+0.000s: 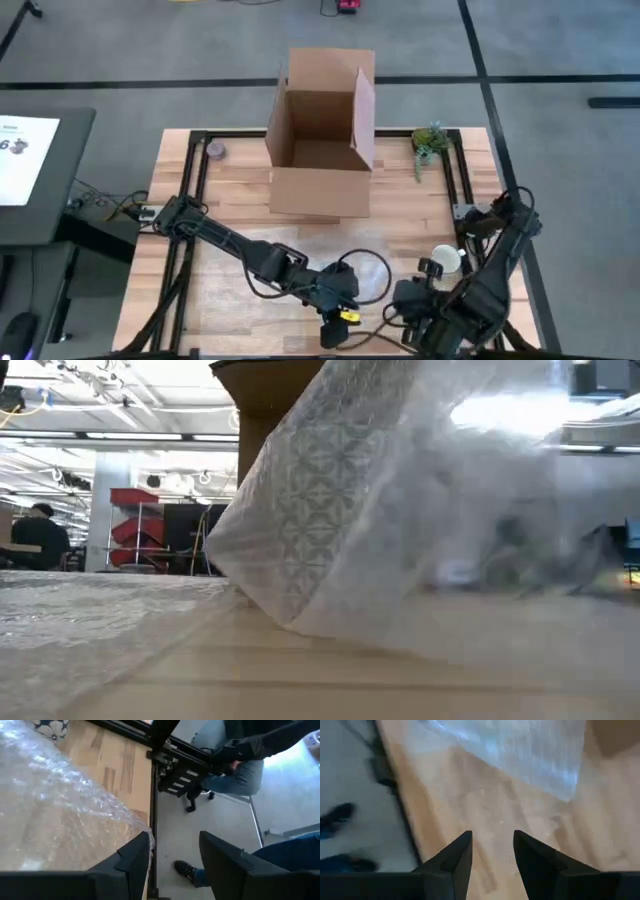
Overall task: Wrap mug
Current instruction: Wrap the blue patterned mug with the right transparent bubble wrap
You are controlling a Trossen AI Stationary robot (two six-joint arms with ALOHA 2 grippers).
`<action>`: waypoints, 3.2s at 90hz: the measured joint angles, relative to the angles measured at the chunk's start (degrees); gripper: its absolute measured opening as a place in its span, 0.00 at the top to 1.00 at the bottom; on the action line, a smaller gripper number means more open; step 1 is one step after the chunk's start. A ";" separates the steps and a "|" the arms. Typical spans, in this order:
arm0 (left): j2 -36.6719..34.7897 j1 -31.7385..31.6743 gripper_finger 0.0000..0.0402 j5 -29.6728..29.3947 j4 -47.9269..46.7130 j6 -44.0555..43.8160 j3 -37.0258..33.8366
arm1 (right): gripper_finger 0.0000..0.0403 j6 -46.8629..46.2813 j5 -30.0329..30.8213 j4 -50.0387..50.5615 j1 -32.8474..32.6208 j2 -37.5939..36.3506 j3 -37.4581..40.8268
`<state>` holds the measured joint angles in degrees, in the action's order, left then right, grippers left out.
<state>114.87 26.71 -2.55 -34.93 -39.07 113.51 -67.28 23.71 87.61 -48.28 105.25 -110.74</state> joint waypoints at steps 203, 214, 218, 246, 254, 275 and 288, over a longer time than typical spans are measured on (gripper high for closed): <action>3.71 8.35 0.54 -11.00 -52.60 -0.71 16.46 | 0.70 -10.97 -24.84 -37.56 8.12 -3.32 21.97; -1.23 9.40 0.60 -10.78 -51.18 -2.96 16.50 | 0.70 -6.28 -21.07 -43.45 9.88 -3.37 19.70; -2.83 9.61 0.61 -10.79 -51.30 -4.10 16.50 | 0.70 -4.29 -20.75 -45.27 10.94 -3.37 19.70; -8.96 11.94 0.67 -13.04 -54.66 -12.06 16.52 | 0.69 3.27 -35.23 -41.94 23.67 -3.33 19.85; -9.04 12.56 0.67 -12.52 -54.76 -13.49 15.70 | 0.70 7.10 -33.40 -49.55 25.76 -3.07 19.73; -9.57 15.67 0.67 -7.63 -55.11 -17.09 14.69 | 0.78 8.29 -27.86 -53.82 26.30 2.86 19.82; -10.99 16.33 0.67 -7.16 -55.09 -17.38 14.71 | 0.91 9.18 -26.02 -53.25 25.84 5.99 19.74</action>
<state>103.88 43.05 -9.72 -90.02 -56.45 128.22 -58.10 -2.31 34.36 -22.44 111.24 -91.00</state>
